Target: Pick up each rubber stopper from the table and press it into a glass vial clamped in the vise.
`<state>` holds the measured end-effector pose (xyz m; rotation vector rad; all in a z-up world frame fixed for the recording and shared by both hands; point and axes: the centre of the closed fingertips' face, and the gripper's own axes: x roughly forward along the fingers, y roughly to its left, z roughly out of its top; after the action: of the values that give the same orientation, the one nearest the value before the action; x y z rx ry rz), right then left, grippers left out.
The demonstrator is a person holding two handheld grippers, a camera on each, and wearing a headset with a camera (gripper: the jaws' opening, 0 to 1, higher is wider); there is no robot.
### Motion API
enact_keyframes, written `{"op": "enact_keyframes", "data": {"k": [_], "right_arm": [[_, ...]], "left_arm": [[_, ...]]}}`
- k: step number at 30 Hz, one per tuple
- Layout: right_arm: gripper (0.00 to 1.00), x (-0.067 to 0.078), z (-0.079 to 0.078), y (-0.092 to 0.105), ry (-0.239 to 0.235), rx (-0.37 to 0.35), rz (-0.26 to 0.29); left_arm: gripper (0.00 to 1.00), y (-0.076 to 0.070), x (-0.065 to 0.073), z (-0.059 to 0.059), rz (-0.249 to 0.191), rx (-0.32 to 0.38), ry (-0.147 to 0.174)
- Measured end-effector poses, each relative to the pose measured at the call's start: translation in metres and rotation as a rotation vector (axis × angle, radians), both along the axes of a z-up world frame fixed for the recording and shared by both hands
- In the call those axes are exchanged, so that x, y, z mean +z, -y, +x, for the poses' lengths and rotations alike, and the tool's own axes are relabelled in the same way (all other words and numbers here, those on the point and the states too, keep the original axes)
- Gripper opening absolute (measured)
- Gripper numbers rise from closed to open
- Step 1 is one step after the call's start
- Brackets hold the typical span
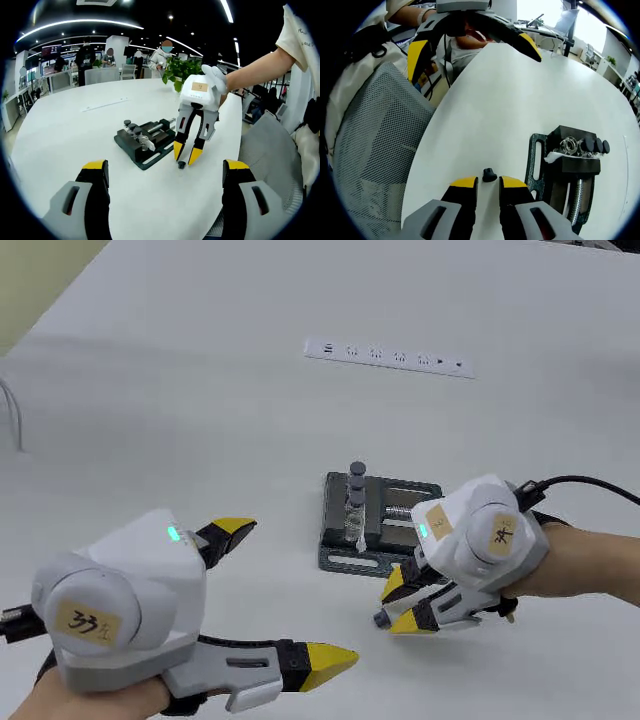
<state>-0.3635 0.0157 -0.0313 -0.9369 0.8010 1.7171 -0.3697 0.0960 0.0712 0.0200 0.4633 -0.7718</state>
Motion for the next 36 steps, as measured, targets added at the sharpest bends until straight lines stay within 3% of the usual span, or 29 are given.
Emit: {"op": "enact_keyframes", "data": {"k": [23,36], "right_arm": [[0.08,-0.0026,-0.0012,-0.0029,0.003,0.011,-0.009],[0.07,0.001,0.0036,-0.0054,0.019,-0.021,-0.004]], "left_arm": [[0.93,-0.001,-0.0007,0.0004,-0.007,0.009,-0.003],[0.93,-0.0027,-0.0027,0.0004,-0.006,0.008,-0.003]]}}
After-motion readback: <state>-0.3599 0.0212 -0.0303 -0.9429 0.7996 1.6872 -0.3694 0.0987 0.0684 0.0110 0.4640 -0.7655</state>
